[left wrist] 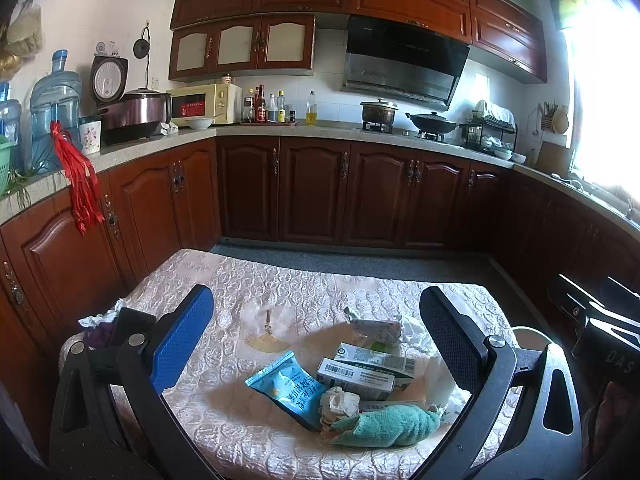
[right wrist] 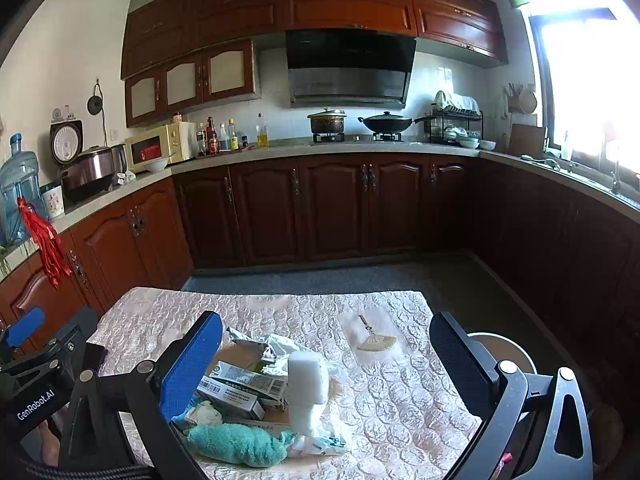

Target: Collect trash

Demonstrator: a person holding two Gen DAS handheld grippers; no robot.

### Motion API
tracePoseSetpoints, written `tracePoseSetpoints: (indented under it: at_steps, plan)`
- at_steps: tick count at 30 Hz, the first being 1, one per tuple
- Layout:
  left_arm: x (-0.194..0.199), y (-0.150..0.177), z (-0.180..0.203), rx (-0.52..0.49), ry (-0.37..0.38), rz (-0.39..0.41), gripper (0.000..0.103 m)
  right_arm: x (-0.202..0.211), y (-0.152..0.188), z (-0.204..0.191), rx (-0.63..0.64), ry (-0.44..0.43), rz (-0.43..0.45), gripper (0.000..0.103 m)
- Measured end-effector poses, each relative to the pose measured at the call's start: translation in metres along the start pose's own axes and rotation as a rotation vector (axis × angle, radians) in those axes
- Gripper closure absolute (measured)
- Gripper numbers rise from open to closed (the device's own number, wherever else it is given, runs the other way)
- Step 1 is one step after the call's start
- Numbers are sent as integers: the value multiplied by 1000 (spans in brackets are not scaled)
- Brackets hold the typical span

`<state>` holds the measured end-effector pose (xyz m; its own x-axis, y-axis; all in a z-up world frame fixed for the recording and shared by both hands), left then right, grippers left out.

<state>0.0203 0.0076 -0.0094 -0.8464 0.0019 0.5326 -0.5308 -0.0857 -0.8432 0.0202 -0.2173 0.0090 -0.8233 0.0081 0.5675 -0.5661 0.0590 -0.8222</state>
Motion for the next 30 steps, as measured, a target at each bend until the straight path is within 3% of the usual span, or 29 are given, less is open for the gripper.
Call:
tracePoseSetpoints:
  at_steps: [30]
  plan:
    - [-4, 4, 1, 3, -4, -16, 0, -2, 1, 0, 5, 3, -28, 0]
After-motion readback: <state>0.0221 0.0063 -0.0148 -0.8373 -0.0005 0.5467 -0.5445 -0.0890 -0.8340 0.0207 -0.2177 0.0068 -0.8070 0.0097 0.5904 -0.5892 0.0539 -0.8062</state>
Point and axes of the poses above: each gripper's, at about its wrist camera, not at the fingertips, and x roughly against the way its jaws point, z to its right, y to its underside, the point moved 4 cm from there along -x, roughly the way its jaws point, and after that the axes turned 9 degrees about -z, right-handed, at the moved point
